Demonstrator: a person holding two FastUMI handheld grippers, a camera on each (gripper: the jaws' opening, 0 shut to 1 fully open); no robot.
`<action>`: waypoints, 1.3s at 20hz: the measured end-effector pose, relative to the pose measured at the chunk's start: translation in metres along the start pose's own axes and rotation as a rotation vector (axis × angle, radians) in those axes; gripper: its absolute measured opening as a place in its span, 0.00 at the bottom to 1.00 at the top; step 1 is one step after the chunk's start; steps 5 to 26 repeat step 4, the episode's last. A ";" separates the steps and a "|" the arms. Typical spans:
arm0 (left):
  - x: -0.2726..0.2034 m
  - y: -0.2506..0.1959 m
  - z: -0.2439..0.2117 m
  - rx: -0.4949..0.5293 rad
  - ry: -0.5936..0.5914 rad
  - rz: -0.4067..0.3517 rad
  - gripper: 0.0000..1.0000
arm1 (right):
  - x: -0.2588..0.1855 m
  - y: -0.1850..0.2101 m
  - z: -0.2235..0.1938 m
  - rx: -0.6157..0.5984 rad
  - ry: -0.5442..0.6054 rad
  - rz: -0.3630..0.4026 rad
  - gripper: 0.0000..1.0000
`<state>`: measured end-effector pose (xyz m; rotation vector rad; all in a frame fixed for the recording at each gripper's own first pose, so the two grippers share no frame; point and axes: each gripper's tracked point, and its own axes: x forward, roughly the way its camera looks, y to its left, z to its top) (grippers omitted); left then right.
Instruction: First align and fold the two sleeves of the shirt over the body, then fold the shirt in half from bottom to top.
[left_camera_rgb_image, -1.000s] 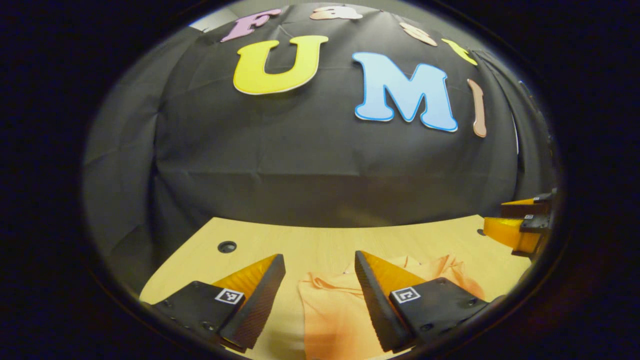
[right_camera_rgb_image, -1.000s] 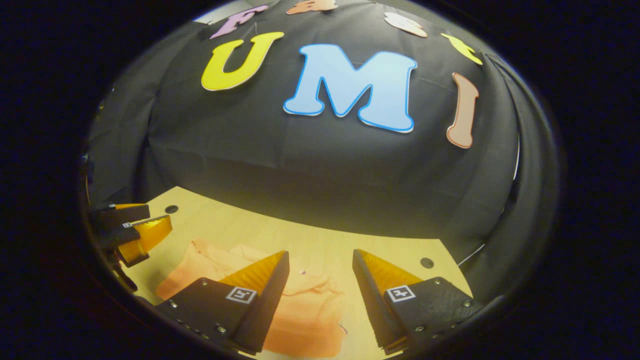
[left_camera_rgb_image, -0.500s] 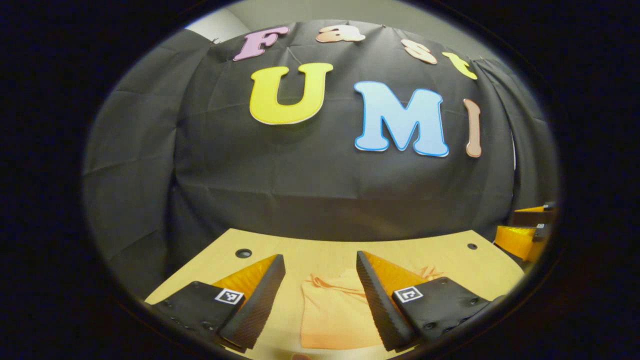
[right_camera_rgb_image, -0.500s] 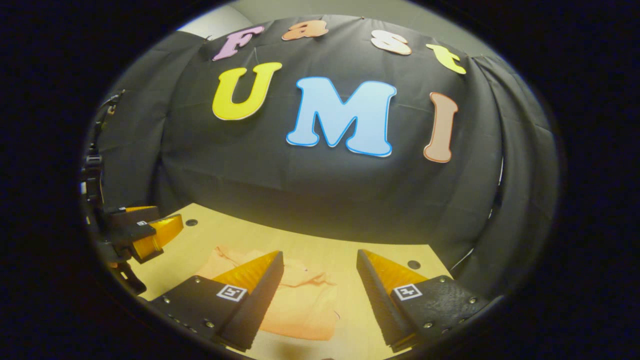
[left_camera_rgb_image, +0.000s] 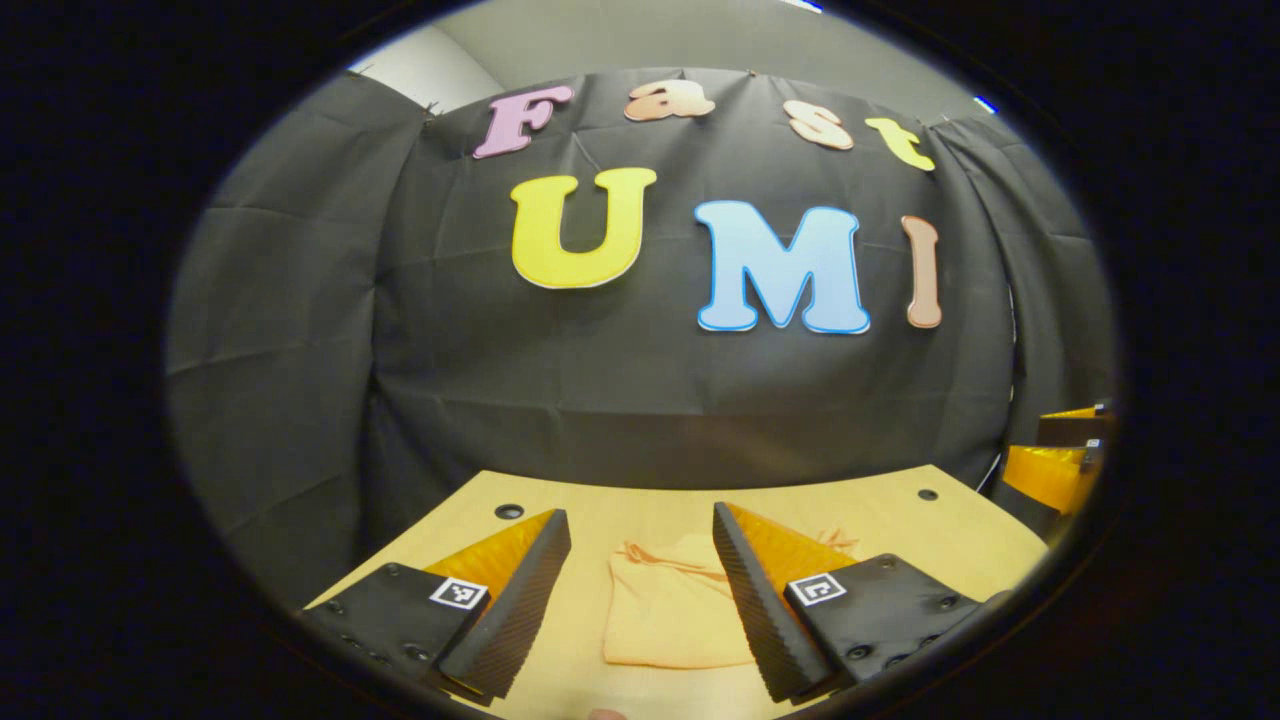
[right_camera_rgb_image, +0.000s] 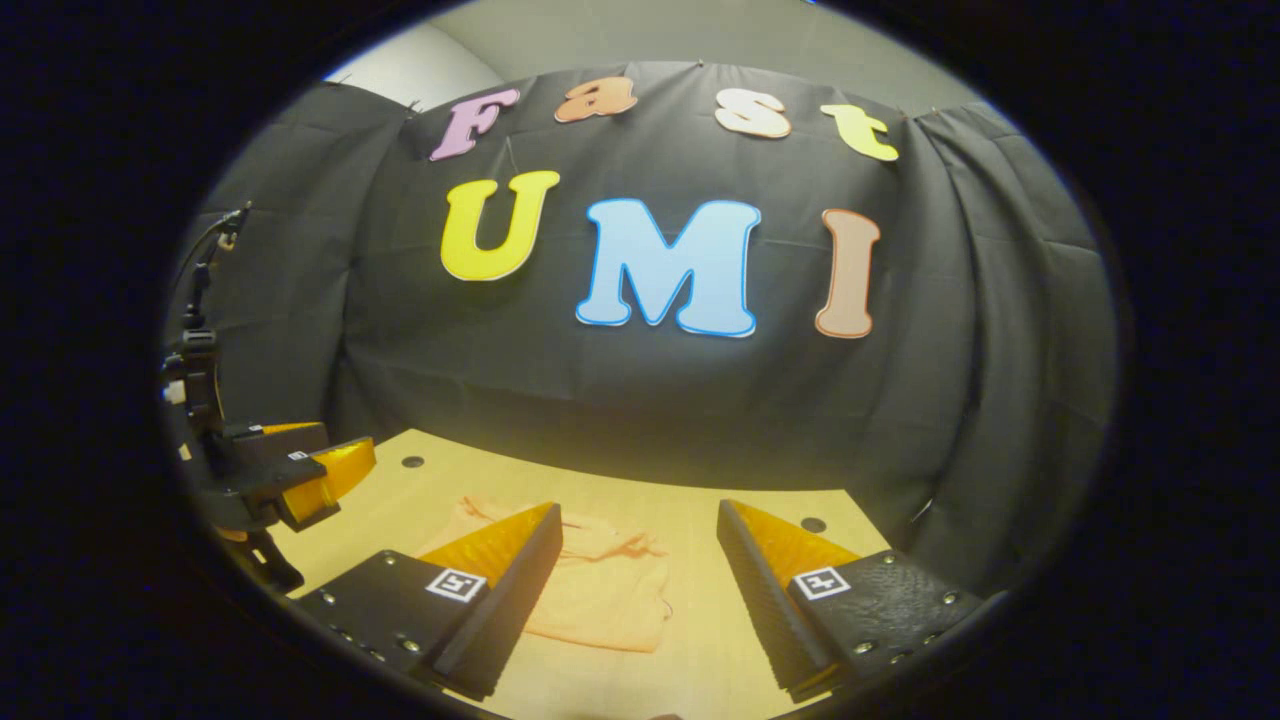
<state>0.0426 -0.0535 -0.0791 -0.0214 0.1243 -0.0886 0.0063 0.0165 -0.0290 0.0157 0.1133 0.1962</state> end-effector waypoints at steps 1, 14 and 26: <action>-0.012 -0.001 0.001 0.001 -0.006 0.001 0.92 | -0.008 0.001 -0.001 0.004 -0.004 0.008 0.97; -0.040 -0.011 0.000 0.014 -0.016 -0.010 0.92 | -0.032 0.000 -0.002 0.029 -0.013 0.028 0.96; -0.040 -0.011 0.000 0.014 -0.016 -0.010 0.92 | -0.032 0.000 -0.002 0.029 -0.013 0.028 0.96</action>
